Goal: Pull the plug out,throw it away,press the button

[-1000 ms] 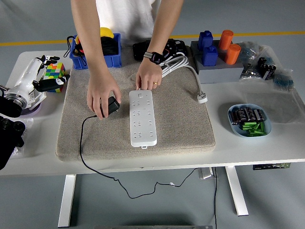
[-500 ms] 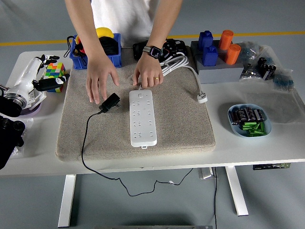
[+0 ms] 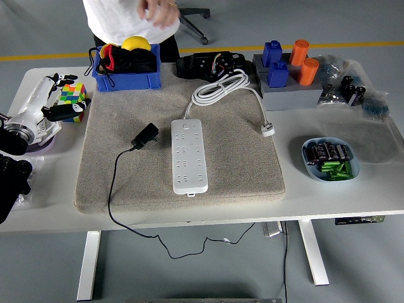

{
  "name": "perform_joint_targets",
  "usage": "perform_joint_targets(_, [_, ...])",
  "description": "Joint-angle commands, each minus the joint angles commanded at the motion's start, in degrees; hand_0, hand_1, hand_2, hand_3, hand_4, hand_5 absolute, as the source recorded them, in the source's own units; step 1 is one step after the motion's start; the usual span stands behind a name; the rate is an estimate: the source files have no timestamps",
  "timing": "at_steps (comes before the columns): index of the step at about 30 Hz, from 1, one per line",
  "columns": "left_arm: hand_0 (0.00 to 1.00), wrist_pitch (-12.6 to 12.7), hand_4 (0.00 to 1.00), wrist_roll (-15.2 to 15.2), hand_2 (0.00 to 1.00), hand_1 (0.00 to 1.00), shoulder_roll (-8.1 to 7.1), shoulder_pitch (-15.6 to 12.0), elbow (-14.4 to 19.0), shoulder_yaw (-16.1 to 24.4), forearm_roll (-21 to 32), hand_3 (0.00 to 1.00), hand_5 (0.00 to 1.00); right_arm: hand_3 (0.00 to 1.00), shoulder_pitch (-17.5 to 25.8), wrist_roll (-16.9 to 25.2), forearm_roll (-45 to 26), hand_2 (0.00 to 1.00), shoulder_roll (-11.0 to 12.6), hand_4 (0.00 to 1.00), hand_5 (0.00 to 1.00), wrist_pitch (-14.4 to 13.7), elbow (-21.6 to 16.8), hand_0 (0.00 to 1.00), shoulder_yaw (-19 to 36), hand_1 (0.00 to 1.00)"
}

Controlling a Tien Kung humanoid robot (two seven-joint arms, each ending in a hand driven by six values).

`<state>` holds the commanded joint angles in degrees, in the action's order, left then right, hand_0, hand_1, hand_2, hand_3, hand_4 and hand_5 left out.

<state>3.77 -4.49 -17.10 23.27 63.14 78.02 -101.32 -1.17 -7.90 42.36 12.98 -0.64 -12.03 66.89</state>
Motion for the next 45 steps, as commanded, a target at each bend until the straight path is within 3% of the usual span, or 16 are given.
perform_joint_targets(16, [0.868,-0.17,0.761,0.04,0.823,0.881,1.05,-0.84,-1.39,1.08,0.11,0.791,0.269,0.621,0.11,-0.17,0.41,0.658,-0.38,0.691,0.504,-0.55,0.04,0.752,0.34,0.670])
perform_joint_targets(35, [0.867,-0.32,0.758,0.03,0.821,0.878,1.65,-2.45,-0.44,4.08,-0.66,0.791,0.264,0.620,0.34,-0.27,0.72,0.657,-0.49,0.688,0.508,-1.03,-0.09,0.752,1.13,0.670])
perform_joint_targets(45, [0.867,-0.41,0.758,0.01,0.820,0.878,1.32,-2.59,-0.21,5.01,-0.82,0.791,0.264,0.621,0.00,-0.52,0.72,0.657,-0.32,0.686,0.509,-0.89,0.04,0.752,1.05,0.670])
